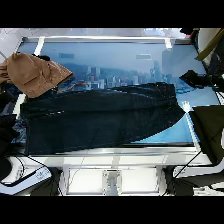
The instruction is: Fold the clothes and pants, and hang the long-sleeved shirts on hangers.
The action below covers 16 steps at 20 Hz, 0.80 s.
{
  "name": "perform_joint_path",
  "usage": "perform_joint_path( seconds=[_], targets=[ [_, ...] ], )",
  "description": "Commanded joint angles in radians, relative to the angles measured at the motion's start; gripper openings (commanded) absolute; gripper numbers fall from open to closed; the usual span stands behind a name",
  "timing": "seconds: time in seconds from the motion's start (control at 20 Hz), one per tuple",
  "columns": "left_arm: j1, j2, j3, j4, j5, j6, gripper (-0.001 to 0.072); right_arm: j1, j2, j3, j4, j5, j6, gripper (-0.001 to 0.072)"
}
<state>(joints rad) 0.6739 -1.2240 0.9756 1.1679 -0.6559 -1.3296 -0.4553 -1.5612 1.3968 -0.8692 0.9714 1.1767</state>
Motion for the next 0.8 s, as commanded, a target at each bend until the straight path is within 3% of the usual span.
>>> perform_joint_path(
  seconds=[0.0, 0.35, 0.55, 0.65, 0.75],
  targets=[
    [0.001, -0.082, 0.023, -0.002, -0.028, -0.077, 0.0707, 0.001, -0.096, 0.006, -0.011, -0.07, 0.018, 0.0416],
    [0.017, -0.279, 0.231, 0.005, -0.292, -0.086, 0.0707, 0.001, -0.178, 0.006, 0.001, -0.021, 0.008, 0.0416],
    [0.039, -0.347, 0.396, 0.078, -0.291, -0.179, 0.0705, 0.002, -0.178, 0.006, 0.009, 0.148, 0.01, 0.0415],
    [0.058, -0.388, 0.464, 0.078, -0.319, -0.158, 0.0699, 0.009, -0.178, 0.006, 0.016, 0.22, 0.039, 0.0415],
    [0.069, -0.453, 0.524, 0.076, -0.397, -0.08, 0.0676, 0.027, -0.177, 0.006, 0.055, 0.224, 0.062, 0.0414]
  ],
)
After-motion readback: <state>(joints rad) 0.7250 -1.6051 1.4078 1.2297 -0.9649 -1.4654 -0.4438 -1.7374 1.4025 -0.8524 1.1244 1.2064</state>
